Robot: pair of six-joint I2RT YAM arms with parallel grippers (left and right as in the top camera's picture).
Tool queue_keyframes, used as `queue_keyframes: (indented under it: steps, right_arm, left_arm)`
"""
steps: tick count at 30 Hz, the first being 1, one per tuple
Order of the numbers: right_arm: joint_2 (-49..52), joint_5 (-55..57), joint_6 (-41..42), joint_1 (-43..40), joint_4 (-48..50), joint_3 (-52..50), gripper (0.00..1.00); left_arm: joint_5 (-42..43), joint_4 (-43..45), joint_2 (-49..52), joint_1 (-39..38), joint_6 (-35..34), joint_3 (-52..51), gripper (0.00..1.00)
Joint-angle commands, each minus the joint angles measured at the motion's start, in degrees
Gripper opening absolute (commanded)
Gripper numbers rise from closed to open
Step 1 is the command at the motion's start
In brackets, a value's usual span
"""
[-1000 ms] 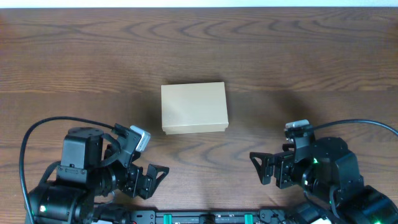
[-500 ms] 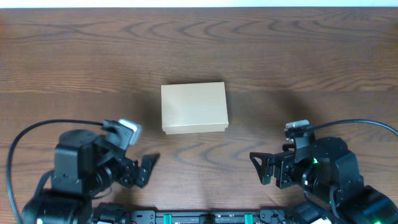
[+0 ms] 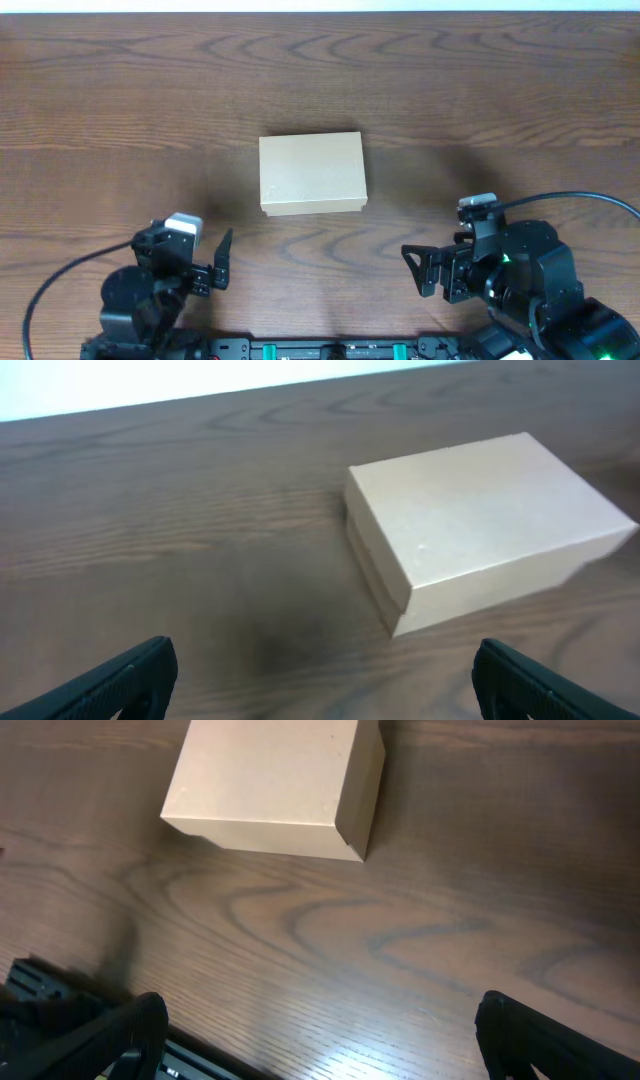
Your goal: Pack container
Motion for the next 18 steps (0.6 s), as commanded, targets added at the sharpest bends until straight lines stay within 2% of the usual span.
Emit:
queue_keyframes:
  steps: [1, 9, 18]
  right_arm:
    - [-0.1, -0.2, 0.5, 0.6, 0.0, -0.1, 0.99]
    - [-0.1, -0.2, 0.5, 0.6, 0.0, -0.1, 0.99]
    - [-0.1, -0.2, 0.5, 0.6, 0.0, -0.1, 0.99]
  left_arm:
    - [-3.3, 2.4, -4.3, 0.2, -3.2, -4.9, 0.95]
    - [-5.3, 7.7, -10.0, 0.2, -3.2, -14.0, 0.95]
    - [-8.3, 8.3, -11.1, 0.2, -3.1, -18.2, 0.95]
